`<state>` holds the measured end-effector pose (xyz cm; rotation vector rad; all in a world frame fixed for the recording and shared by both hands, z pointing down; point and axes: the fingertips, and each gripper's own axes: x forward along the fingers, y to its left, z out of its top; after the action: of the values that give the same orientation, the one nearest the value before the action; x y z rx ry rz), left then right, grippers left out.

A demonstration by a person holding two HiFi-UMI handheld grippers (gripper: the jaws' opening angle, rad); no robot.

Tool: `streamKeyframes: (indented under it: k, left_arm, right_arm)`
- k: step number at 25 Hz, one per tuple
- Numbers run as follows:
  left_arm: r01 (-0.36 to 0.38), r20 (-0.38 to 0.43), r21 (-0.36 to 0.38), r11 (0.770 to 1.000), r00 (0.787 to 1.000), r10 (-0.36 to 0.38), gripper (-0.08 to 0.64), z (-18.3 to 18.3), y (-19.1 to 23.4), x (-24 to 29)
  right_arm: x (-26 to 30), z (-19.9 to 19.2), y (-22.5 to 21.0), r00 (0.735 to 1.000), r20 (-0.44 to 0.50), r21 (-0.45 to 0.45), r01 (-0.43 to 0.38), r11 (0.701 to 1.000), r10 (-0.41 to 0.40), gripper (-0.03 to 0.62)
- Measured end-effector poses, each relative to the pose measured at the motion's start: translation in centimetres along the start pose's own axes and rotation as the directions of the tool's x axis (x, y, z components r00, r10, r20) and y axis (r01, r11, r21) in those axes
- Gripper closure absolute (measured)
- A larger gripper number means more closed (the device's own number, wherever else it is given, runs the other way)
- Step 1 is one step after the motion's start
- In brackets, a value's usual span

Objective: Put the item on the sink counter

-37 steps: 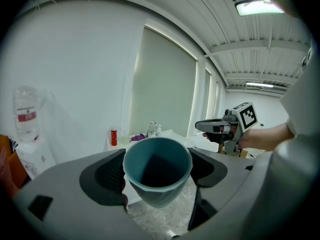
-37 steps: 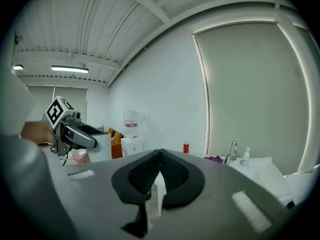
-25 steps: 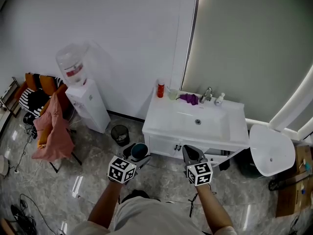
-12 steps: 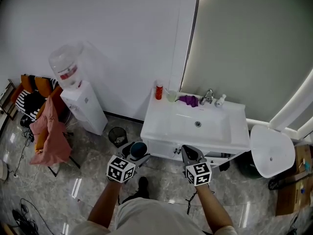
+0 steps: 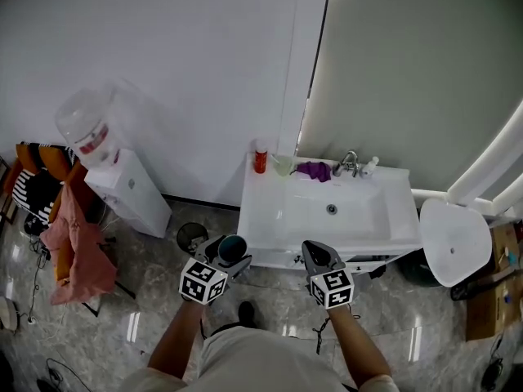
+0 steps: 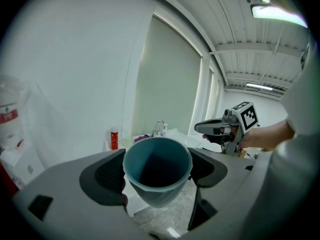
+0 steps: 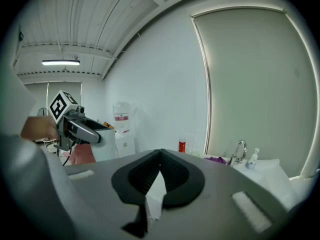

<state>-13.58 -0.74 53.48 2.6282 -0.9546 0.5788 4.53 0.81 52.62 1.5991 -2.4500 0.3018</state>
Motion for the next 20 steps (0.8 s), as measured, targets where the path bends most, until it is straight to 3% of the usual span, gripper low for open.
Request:
streamKeyframes:
  k: [10,20]
  left_arm:
    - [0.082,-0.037,0.064,0.995,0.996,-0.080,0.175,1.4,7.5,4.1]
    - [0.118,-0.041,0.048,0.992,0.992,-0.116,0.175,2.2,10.1,7.3]
  right_arm:
    - [6.6,0.3,-0.8,0.995,-0.027,0.065,0.101,0.993,-0.100,0.581]
    - [9.5,-0.1,-2.4,0.989,-0.064,0.068,0.136,0.988,-0.131,0.581]
